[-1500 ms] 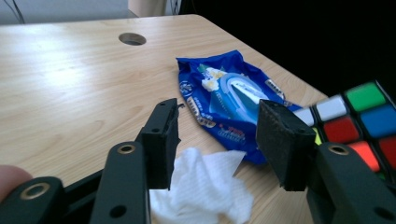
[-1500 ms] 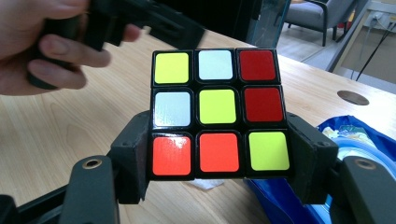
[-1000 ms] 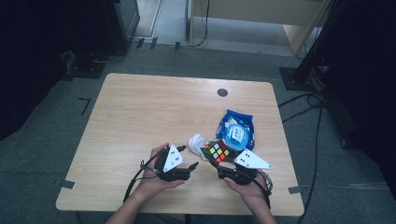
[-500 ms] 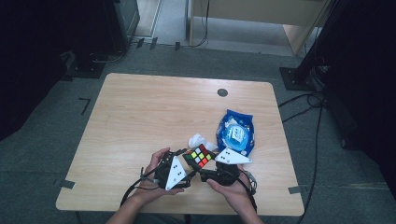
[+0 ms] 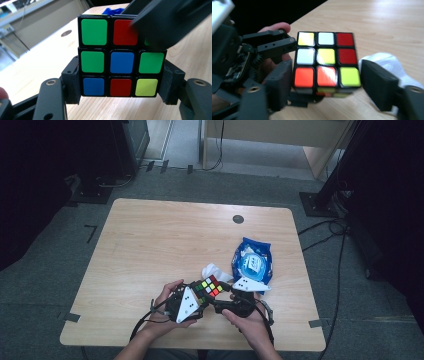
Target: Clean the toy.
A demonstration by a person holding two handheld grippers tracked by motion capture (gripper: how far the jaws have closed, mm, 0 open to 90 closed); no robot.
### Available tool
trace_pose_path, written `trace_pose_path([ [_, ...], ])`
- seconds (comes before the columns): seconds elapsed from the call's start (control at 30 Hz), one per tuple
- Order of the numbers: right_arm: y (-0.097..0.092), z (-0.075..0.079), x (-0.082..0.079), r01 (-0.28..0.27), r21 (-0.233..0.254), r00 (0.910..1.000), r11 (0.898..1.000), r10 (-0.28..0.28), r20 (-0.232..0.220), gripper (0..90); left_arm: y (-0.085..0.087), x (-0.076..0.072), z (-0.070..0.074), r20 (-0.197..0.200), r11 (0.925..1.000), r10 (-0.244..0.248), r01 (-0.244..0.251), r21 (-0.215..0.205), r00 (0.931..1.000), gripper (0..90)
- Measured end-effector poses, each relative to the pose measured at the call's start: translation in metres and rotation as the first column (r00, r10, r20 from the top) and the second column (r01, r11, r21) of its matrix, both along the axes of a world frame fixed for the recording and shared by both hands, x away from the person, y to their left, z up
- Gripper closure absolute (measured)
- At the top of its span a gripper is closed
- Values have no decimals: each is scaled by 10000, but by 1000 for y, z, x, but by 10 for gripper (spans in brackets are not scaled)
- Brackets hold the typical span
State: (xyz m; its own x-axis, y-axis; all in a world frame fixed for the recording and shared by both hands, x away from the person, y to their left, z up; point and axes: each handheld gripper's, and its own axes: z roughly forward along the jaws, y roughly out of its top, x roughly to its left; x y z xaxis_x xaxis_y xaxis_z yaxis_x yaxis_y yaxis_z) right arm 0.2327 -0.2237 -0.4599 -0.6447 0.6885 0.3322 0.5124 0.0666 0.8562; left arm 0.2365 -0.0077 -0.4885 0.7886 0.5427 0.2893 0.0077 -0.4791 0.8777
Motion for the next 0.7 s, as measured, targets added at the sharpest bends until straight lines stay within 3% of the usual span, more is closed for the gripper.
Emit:
trace_pose_path([
  [0.03,-3,2,-1,173,61,9997,9998,-174,188,213,6,5,1,-177,9992,368,-371,-161,9992,342],
  [0.13,-9,5,-3,406,135,9983,9991,-412,419,197,14,10,3,-377,9970,703,-714,-305,9968,342],
  [0.23,-22,8,-3,1055,207,9910,9942,-1068,808,191,31,22,6,-822,9862,1542,-1585,-476,9846,342],
  [0.27,-22,8,-3,1055,207,9910,9942,-1068,808,191,31,22,6,-822,9862,1542,-1585,-476,9846,342],
  [0.3,-30,9,-3,1373,205,9863,9903,-1386,896,187,41,28,6,-1043,9767,2029,-2088,-496,9736,343],
  [0.33,-30,9,-3,1373,205,9863,9903,-1386,896,187,41,28,6,-1043,9767,2029,-2088,-496,9736,342],
  [0.37,-37,10,-3,1644,79,9799,9864,-1642,1129,185,50,35,5,-1241,9662,2466,-2537,-448,9611,343],
  [0.4,-41,10,-3,1777,1,9769,9841,-1764,1207,178,50,35,5,-1241,9662,2466,-2537,-448,9611,342],
  [0.43,-44,9,-3,1902,-82,9735,9817,-1875,1310,167,55,38,4,-1356,9595,2702,-2782,-437,9532,342],
  [0.47,-48,9,-4,2061,-163,9695,9784,-2019,1390,162,59,41,4,-1561,9527,2905,-3005,-443,9440,342],
  [0.5,-52,8,-4,2195,-243,9659,9753,-2137,1464,159,67,47,2,-1840,9386,3295,-3424,-428,9261,343],
  [0.53,-52,8,-4,2195,-243,9659,9753,-2137,1464,159,67,47,2,-1840,9386,3295,-3424,-428,9261,342],
  [0.6,-59,5,-4,2407,-401,9608,9698,-2322,1514,150,74,52,0,-2081,9261,3596,-3752,-400,9096,342],
  [0.63,-66,2,-3,2487,-469,9600,9674,-2398,1445,143,79,57,-1,-2293,9168,3800,-3978,-354,8961,342],
  [0.67,-66,2,-3,2487,-469,9600,9674,-2398,1445,143,79,57,-1,-2293,9168,3800,-3978,-354,8961,342],
  [0.7,-71,0,-4,2621,-645,9555,9629,-2496,1571,119,81,58,-2,-2355,9130,3899,-4070,-268,8902,342],
])
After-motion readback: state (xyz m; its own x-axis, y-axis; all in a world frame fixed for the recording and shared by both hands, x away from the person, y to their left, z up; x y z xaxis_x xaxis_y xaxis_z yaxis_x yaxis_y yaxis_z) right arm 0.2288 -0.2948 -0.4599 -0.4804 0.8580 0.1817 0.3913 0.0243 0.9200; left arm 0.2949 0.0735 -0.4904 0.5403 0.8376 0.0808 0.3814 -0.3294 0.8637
